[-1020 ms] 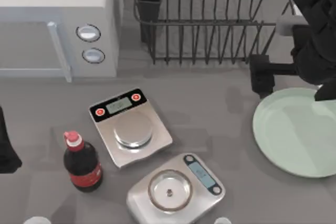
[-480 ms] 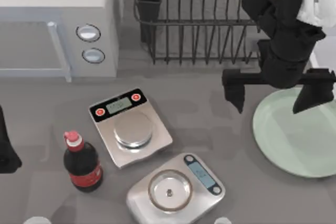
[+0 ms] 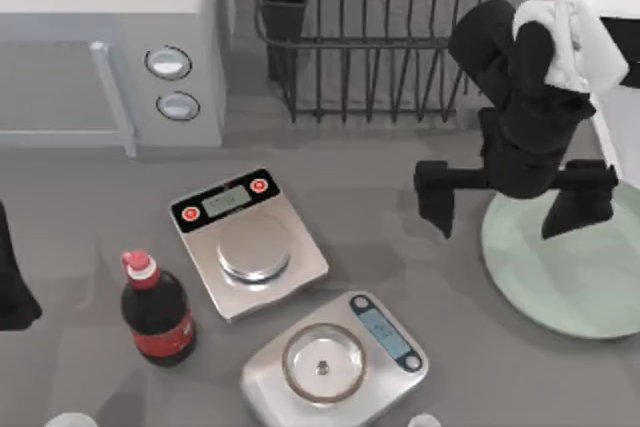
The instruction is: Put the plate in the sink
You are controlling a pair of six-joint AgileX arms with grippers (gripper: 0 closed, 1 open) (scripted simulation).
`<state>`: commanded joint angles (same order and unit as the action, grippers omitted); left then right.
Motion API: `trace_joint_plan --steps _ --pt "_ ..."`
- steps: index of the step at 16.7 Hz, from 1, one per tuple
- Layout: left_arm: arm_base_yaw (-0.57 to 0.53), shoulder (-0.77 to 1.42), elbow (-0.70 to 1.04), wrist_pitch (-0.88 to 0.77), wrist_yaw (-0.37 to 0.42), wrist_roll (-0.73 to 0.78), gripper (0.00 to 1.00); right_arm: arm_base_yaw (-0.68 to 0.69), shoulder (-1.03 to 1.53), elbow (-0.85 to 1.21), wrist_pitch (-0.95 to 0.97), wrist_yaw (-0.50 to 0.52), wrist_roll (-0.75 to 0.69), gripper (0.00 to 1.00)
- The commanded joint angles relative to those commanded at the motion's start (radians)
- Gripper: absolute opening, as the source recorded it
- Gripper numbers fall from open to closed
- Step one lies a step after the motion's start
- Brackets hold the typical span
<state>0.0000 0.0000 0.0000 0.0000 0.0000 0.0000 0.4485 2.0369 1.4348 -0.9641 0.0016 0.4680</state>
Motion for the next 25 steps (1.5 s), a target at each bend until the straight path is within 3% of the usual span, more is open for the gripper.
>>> trace_joint_plan --steps 4,9,22,25 --pt "0.000 0.000 0.000 0.000 0.000 0.000 1.00 0.003 0.067 -0.097 0.168 0.001 0.003 1.00" --pt "0.000 0.000 0.000 0.000 0.000 0.000 1.00 0.005 0.082 -0.115 0.193 0.001 0.003 1.00" --pt "0.000 0.000 0.000 0.000 0.000 0.000 1.00 0.005 0.082 -0.115 0.193 0.001 0.003 0.02" --pt "0.000 0.000 0.000 0.000 0.000 0.000 1.00 0.005 0.082 -0.115 0.193 0.001 0.003 0.00"
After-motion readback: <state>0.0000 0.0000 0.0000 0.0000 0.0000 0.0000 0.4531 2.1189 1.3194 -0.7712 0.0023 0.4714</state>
